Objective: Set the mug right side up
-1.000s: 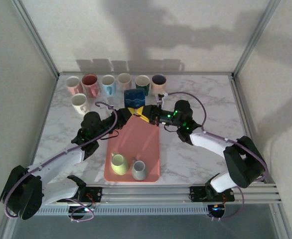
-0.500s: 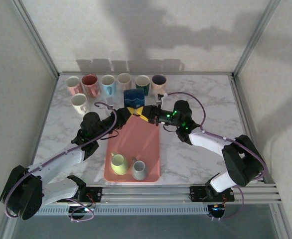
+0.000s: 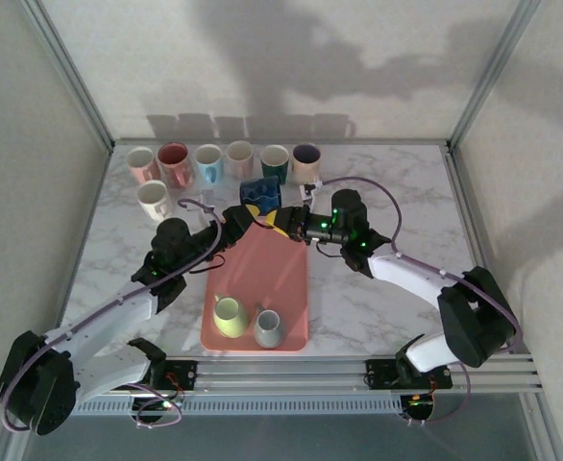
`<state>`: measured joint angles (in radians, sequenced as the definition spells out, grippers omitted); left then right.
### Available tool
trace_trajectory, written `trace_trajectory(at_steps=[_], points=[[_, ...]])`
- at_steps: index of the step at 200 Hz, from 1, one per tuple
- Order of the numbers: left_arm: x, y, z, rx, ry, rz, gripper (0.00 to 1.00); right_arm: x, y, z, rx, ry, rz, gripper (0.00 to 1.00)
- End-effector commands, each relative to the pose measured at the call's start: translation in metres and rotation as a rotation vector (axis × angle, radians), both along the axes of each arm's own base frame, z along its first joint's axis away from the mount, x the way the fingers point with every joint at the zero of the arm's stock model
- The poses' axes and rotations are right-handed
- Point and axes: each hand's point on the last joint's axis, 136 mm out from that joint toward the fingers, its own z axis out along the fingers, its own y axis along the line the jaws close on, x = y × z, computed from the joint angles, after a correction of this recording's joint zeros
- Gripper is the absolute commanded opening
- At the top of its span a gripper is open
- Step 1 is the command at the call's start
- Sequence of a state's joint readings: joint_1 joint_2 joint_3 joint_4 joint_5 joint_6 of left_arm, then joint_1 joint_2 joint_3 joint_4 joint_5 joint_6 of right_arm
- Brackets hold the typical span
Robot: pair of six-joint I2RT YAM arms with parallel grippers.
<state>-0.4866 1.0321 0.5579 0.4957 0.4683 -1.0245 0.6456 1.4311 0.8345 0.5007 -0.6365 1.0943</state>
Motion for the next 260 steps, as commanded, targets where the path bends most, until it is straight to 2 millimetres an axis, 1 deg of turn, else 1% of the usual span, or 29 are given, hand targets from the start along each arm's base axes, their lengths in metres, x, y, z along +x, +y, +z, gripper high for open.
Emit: trace_trajectory(at_steps=[1, 3, 6, 11, 45, 82, 122, 141, 154, 167, 179, 192, 231, 246, 260], points=[[0.001, 0.014, 0.006, 0.082, -0.037, 0.043, 0.94, -0.001, -0.01, 0.048, 0.027, -0.197, -0.01, 0.0], [0.0, 0.014, 0.005, 0.089, -0.035, 0.043, 0.98, -0.001, -0.01, 0.048, 0.023, -0.198, -0.012, 0.0], [0.0, 0.015, 0.007, 0.095, -0.041, 0.043, 0.99, -0.002, -0.011, 0.048, 0.019, -0.2, -0.012, 0.0], [-0.001, 0.017, 0.002, 0.116, -0.026, 0.043, 0.99, -0.002, -0.014, 0.047, 0.01, -0.202, -0.015, 0.0], [-0.004, 0.032, -0.007, 0.199, -0.012, 0.063, 0.99, -0.007, -0.031, 0.037, -0.062, -0.214, -0.03, 0.0], [-0.006, 0.045, -0.02, 0.297, 0.016, 0.093, 1.0, -0.011, -0.056, 0.025, -0.148, -0.215, -0.062, 0.0], [-0.005, 0.051, -0.031, 0.347, 0.041, 0.113, 0.99, -0.01, -0.074, 0.017, -0.198, -0.211, -0.095, 0.0], [-0.003, 0.053, -0.035, 0.372, 0.052, 0.118, 0.99, -0.005, -0.085, 0.01, -0.284, -0.222, -0.133, 0.0], [-0.002, 0.055, -0.039, 0.404, 0.068, 0.123, 0.99, 0.002, -0.099, 0.001, -0.416, -0.231, -0.182, 0.0], [0.0, 0.057, -0.042, 0.442, 0.082, 0.125, 0.99, 0.013, -0.12, -0.011, -0.588, -0.223, -0.252, 0.0], [0.001, 0.058, -0.045, 0.471, 0.088, 0.123, 1.0, 0.024, -0.139, -0.017, -0.73, -0.23, -0.305, 0.0], [0.001, 0.06, -0.047, 0.496, 0.091, 0.123, 0.99, 0.037, -0.153, -0.022, -0.853, -0.244, -0.343, 0.0], [0.002, 0.063, -0.054, 0.53, 0.1, 0.127, 1.0, 0.077, -0.182, -0.043, -1.161, -0.199, -0.42, 0.0], [0.002, 0.063, -0.057, 0.542, 0.105, 0.125, 1.0, 0.092, -0.187, -0.051, -1.245, -0.179, -0.435, 0.0], [0.003, 0.063, -0.059, 0.558, 0.11, 0.12, 0.99, 0.107, -0.19, -0.057, -1.286, -0.163, -0.449, 0.0]])
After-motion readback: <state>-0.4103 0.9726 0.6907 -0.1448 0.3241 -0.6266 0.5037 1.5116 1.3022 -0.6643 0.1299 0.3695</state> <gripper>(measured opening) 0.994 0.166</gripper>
